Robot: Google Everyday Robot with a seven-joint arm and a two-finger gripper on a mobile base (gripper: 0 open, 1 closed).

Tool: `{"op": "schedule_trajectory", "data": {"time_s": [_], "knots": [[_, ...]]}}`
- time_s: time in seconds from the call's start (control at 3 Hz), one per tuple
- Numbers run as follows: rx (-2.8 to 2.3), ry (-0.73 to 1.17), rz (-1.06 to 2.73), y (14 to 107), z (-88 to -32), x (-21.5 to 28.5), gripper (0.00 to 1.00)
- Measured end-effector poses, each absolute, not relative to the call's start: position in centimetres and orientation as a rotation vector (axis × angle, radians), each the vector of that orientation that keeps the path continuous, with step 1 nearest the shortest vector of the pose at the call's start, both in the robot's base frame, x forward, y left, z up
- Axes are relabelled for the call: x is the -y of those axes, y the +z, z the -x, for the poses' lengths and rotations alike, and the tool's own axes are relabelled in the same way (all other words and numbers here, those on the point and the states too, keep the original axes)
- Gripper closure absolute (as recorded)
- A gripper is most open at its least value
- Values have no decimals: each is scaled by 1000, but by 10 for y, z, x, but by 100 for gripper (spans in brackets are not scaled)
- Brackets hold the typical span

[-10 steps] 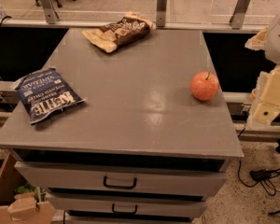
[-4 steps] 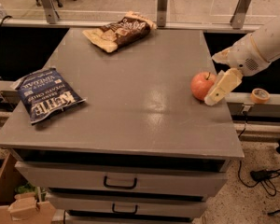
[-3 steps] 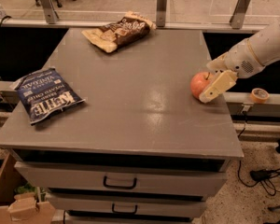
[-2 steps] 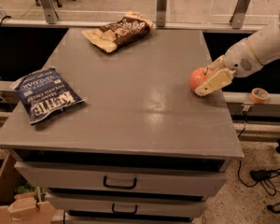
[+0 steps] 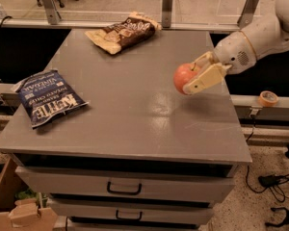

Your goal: Pick apple

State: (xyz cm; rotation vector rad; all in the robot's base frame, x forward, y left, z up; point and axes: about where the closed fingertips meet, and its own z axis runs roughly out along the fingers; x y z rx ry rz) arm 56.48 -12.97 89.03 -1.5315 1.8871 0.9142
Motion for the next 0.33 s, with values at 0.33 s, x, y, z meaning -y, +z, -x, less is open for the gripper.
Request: {"op": "schedule_trajectory", "data": {"time_s": [0.33], "knots": [[-1854, 957, 1525, 897, -562, 119, 100]]}}
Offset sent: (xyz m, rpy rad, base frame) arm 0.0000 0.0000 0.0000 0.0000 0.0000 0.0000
